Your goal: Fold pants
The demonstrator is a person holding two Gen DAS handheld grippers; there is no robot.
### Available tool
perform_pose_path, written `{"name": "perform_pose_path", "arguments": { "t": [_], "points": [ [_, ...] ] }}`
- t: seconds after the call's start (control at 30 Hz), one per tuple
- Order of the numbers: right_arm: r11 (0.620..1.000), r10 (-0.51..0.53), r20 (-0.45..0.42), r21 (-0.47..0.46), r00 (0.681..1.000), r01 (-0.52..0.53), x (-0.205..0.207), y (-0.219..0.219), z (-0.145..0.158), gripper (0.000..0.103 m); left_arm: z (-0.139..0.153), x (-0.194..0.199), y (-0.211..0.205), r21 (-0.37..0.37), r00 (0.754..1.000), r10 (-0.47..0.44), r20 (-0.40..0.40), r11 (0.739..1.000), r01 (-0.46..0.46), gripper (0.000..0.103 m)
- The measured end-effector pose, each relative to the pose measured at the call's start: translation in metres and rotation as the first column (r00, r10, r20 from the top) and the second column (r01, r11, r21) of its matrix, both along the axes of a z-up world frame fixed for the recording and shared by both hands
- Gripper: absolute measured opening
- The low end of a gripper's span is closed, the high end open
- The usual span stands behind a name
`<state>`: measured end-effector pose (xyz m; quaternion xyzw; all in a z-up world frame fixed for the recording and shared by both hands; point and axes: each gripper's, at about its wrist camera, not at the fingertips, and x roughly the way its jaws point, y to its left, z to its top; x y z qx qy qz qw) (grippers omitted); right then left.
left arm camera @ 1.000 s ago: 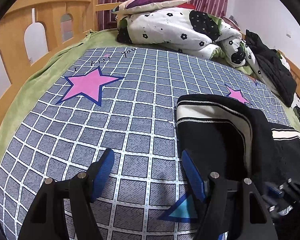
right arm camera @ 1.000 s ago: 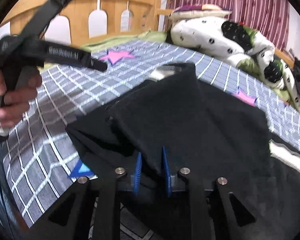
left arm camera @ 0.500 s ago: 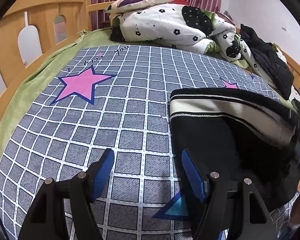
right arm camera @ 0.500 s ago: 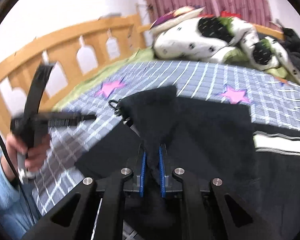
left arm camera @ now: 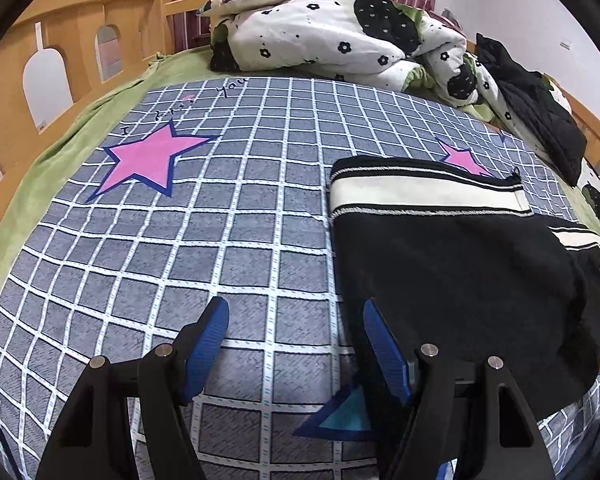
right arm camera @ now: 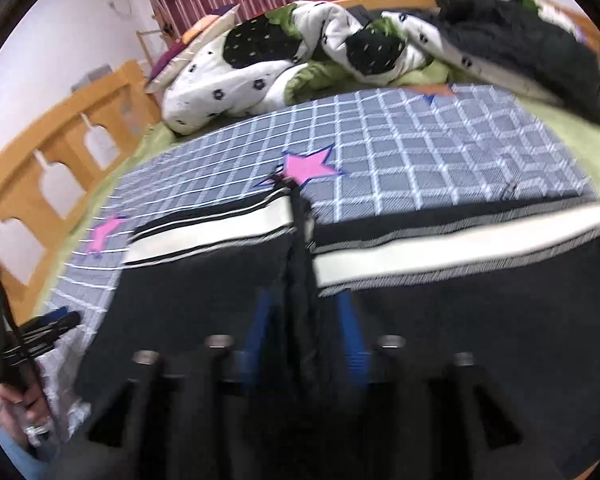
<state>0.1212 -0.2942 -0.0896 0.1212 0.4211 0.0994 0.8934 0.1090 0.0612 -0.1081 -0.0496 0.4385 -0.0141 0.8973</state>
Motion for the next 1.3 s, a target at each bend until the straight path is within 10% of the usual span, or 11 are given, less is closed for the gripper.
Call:
{"name": "perform_pose_path", "arguments": {
  "t": [0.23,0.3,0.37,0.6,0.77,0.9,1.1,1.3],
  "points": [
    [1.0,0.027,-0.167,-0.003,0.986,-0.028,0.002,0.018,-0.046,0.051,0.008,-0.009,-0.007,0.009,0.999,-0.02,0.032,1.0,0.02,0.068],
    [1.0,0.013,-0.153,-0.012,0.988,-0.015,0.001,0.022,-0.052,0.036,0.012,-0.012,-0.006,0.015,0.999,-0.018,0.044,1.0,0.017,0.068],
    [0.999,0.045,-0.143,-0.017,0.989,-0.048,-0.001,0.027,-0.043,0.022,0.016,-0.015,-0.003,0.01,0.998,-0.013,0.057,1.0,0.012,0.068],
    [0.967,0.053,-0.01,0.25,0.999,-0.048,-0.038,0.005,0.034,0.02,0.034,-0.028,0.008,-0.061,0.995,-0.063,0.079,0.996,0.067,0.068],
    [0.986,-0.012,0.001,0.166,1.0,0.011,-0.072,0.0,0.031,0.022,0.028,-0.04,-0.004,-0.077,0.984,-0.171,0.046,0.982,0.174,0.068],
    [0.998,-0.033,-0.21,0.038,0.977,0.042,-0.057,-0.001,-0.041,0.026,0.014,-0.046,-0.008,-0.155,0.982,-0.187,-0.005,0.971,0.184,0.068],
    [0.995,-0.042,-0.068,-0.09,0.997,0.036,-0.084,0.009,-0.027,0.03,-0.016,-0.055,-0.024,-0.126,0.984,-0.167,-0.067,0.979,0.158,0.068],
    [0.987,-0.004,-0.108,-0.162,0.994,-0.014,-0.09,0.02,-0.036,0.03,-0.031,-0.063,-0.044,-0.025,0.985,-0.152,-0.078,0.988,0.151,0.07]
  ]
}}
